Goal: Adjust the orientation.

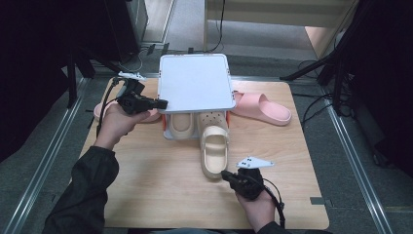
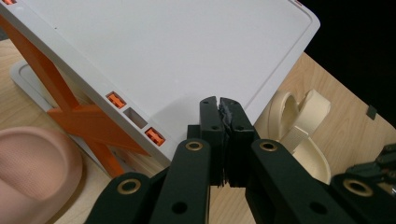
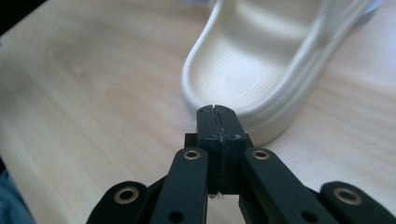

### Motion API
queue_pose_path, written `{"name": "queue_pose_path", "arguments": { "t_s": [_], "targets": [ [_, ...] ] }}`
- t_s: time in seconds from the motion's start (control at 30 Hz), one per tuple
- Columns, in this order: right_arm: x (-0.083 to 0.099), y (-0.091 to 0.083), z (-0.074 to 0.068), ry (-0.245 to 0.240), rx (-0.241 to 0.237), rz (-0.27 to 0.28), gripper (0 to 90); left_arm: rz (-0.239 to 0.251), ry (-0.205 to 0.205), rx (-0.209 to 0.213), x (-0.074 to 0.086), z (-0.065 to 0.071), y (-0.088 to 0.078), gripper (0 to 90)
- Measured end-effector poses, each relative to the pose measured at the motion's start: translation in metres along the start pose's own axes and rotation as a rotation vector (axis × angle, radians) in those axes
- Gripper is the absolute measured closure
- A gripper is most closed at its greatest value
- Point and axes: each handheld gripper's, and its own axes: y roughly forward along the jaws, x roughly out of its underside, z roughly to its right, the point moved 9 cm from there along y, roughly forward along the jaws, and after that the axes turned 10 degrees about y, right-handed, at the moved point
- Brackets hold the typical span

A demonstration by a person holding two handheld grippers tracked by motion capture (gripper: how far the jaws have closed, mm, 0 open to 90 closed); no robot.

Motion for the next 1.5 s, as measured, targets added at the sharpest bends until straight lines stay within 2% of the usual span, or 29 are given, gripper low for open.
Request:
{"name": "queue_pose_path", "arguments": {
  "t_s": [0.1,0.2,0.27,0.33,0.4,0.5,0.63,0.8,1.0,1.27,1.5],
  "targets": [
    [0.011,0.007,-0.005,0.001,-0.020,-0.040,90.0,-0.002,0.005,-0.002,0.000,0.000,0.000,88.6],
    [0.017,0.014,-0.003,-0.011,-0.004,-0.068,90.0,-0.002,0.003,-0.001,0.000,0.000,0.000,88.6],
    [0.016,0.018,0.003,-0.020,0.022,-0.070,90.0,-0.002,0.003,-0.001,0.000,0.000,0.000,88.6],
    [0.013,0.020,0.006,-0.001,0.020,-0.069,90.0,0.000,0.001,0.000,0.000,0.000,0.000,88.6],
    [0.010,0.022,0.007,-0.010,0.032,-0.062,90.0,0.001,0.002,0.003,0.000,0.000,0.000,88.6],
    [0.004,0.024,0.004,-0.028,0.024,-0.058,90.0,-0.001,0.002,-0.001,0.000,0.000,0.000,88.6],
    [-0.006,0.026,0.004,-0.061,0.041,-0.044,90.0,-0.002,0.002,-0.001,0.000,0.000,0.000,88.6],
    [-0.025,0.029,0.014,-0.062,0.068,-0.004,90.0,-0.002,-0.006,0.005,0.001,0.000,-0.001,88.6],
    [-0.043,0.042,0.021,-0.074,0.074,0.001,90.0,0.000,-0.012,0.011,0.001,-0.001,-0.001,88.6],
    [-0.067,0.058,0.029,-0.061,0.070,0.009,90.0,0.006,-0.013,0.014,0.001,-0.001,-0.001,88.5],
    [-0.085,0.072,0.035,-0.025,0.055,-0.002,88.6,0.005,-0.015,0.013,0.001,-0.001,-0.001,88.5]
  ]
}}
